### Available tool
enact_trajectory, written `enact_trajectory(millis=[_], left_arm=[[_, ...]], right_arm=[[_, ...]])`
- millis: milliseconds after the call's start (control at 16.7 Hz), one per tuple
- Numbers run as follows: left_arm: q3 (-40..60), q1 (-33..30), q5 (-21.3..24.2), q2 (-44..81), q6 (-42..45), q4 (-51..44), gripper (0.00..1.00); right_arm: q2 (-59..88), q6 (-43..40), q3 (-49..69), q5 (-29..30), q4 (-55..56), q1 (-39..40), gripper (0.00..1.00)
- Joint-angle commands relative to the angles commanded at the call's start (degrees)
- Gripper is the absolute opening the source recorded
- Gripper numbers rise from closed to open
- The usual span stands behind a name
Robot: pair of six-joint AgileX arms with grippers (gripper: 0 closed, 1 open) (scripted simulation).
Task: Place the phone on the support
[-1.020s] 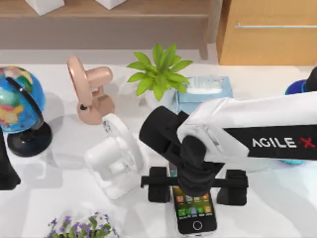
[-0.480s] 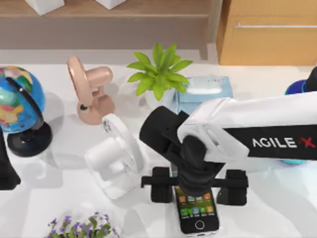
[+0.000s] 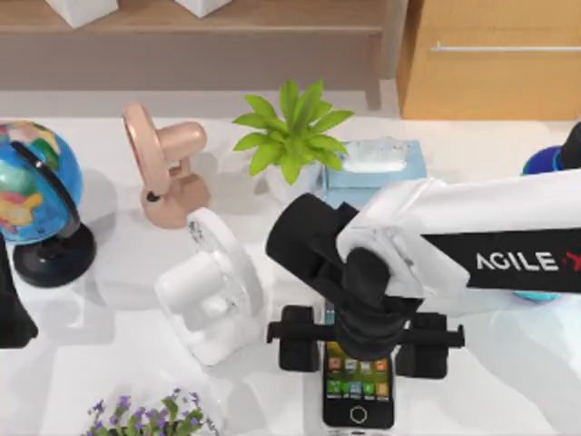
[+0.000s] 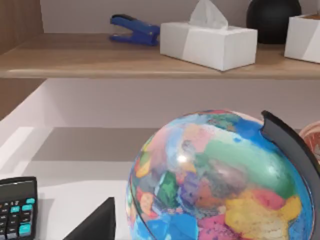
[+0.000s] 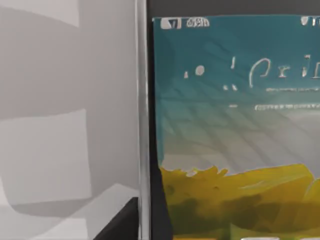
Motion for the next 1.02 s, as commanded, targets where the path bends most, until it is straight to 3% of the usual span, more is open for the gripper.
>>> enact_trajectory(millis=[840, 1020], left_arm=[[0.00, 0.00, 0.00, 0.00, 0.00, 0.00, 1.00], [0.00, 0.00, 0.00, 0.00, 0.00, 0.00, 1.00]], right_arm=[[-1.71, -0.11, 4.79, 0.73, -4.15, 0.44, 0.00], [-3.94, -3.10, 5.16, -0.10, -4.77, -2.82, 0.00]])
